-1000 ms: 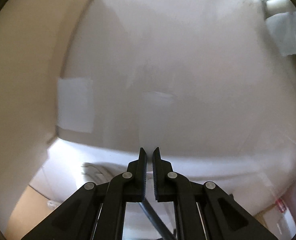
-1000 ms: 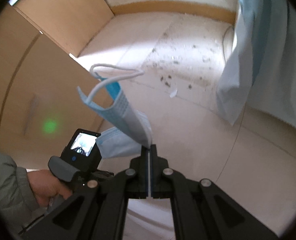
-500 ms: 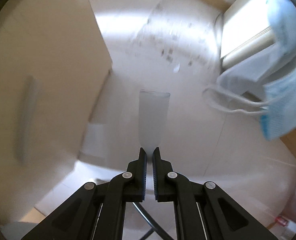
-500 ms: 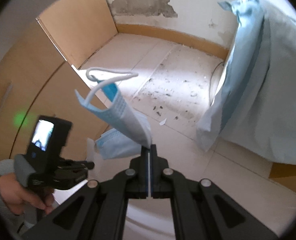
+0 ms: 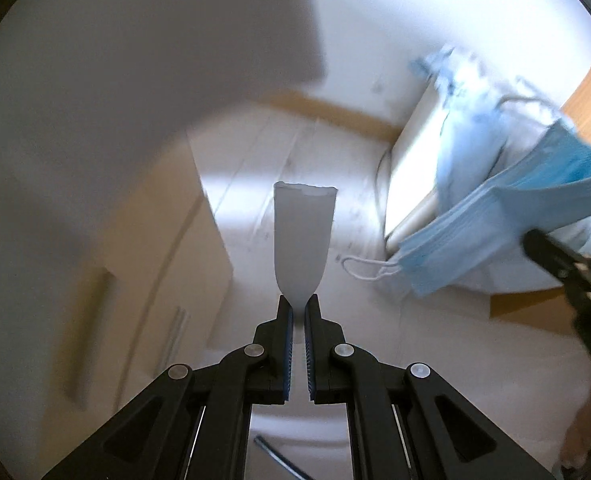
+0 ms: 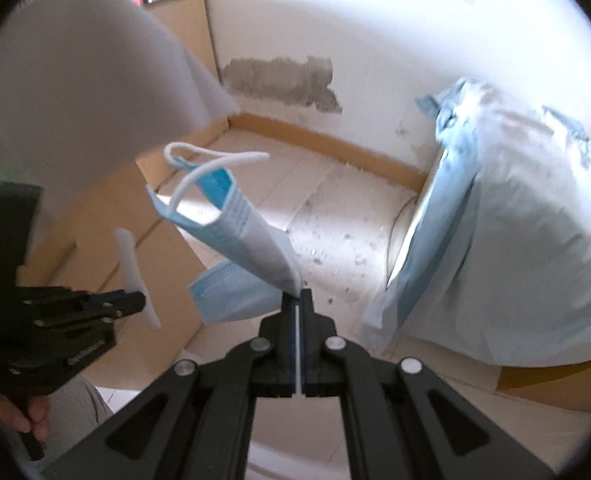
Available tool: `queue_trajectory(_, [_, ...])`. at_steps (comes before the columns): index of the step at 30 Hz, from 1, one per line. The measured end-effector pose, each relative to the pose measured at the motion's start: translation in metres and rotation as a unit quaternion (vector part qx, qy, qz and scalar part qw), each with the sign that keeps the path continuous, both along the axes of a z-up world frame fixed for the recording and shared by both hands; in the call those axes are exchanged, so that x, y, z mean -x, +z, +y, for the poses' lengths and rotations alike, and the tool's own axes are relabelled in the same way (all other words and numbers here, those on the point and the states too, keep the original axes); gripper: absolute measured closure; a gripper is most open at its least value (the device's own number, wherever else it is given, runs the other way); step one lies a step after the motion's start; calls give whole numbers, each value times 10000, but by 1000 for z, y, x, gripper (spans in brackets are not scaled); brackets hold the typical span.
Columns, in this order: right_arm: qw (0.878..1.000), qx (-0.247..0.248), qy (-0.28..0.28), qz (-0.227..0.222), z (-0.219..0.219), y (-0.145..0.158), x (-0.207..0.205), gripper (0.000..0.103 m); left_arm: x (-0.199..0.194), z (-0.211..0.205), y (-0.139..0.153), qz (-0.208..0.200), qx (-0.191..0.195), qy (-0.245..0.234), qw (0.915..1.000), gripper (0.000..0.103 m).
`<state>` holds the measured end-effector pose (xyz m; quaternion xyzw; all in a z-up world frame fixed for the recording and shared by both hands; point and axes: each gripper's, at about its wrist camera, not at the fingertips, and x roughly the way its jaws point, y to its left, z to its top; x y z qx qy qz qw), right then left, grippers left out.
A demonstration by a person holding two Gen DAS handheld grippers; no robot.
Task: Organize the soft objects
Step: 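Carry the white tube with the left gripper and mask with the right gripper to the foam box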
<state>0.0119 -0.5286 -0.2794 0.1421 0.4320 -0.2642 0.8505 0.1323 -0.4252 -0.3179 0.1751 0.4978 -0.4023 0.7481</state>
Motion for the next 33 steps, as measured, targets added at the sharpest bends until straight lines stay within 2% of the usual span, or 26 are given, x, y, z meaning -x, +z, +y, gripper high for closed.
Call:
queue_trajectory(2, [9999,128,-11,-112,2,20,1,101,2,5,20,-146,217,-27,9997,97])
queue_trajectory(9, [9963,573,-113,-632,12,88,11,101,23,22,115,-668,944,-157,9932,97])
queue_trajectory(17, [9881,912,37,-1236,34,155,20,101,41,70,210,-1267,1662,-50,9779,97])
queue_trajectory(21, [9813,1028,204,-1615,42,179,17,101,49,105,263,-1676,1998,65,9654,97])
queue_trajectory(27, [9674,1157,679,-2149,86,231,10,101,55,159,325,-2273,2190,332,9483,97])
queue_trajectory(30, [9598,1190,936,-2365,106,251,4,101,55,184,344,-2536,2148,523,9417,97])
queue_trajectory(33, [9536,1183,1151,-2517,125,266,-6,101,52,207,358,-2629,2127,669,9387,97])
